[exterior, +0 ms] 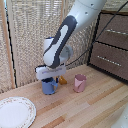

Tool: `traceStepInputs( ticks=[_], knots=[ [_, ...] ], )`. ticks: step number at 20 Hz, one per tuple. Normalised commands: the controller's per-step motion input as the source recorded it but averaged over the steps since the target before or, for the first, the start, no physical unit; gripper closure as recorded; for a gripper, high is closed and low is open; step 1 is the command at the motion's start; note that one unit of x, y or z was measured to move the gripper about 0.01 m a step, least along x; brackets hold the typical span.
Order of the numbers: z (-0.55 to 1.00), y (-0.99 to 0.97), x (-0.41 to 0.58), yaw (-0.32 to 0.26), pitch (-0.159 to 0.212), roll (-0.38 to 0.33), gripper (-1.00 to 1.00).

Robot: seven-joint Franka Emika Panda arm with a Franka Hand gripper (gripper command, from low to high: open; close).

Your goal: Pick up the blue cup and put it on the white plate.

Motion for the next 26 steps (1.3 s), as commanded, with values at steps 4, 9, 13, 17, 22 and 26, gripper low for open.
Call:
traceStepInputs(
  ticks=[4,9,13,17,22,26],
  knots=[
    [-0.06,0.02,-0.033,0.002,0.023,-0.015,1.00],
    [0.11,0.02,-0.081,-0.001,-0.010,-0.002,1.00],
    [0.35,0.05,-0.165,0.000,0.002,0.005,1.00],
    [0.62,0.12,-0.192,0.017,0.058,0.042,1.00],
    [0.74,0.15,-0.107,0.012,0.124,0.102,1.00],
    [0.69,0.36,0.022,0.018,0.131,0.126,1.00]
  ],
)
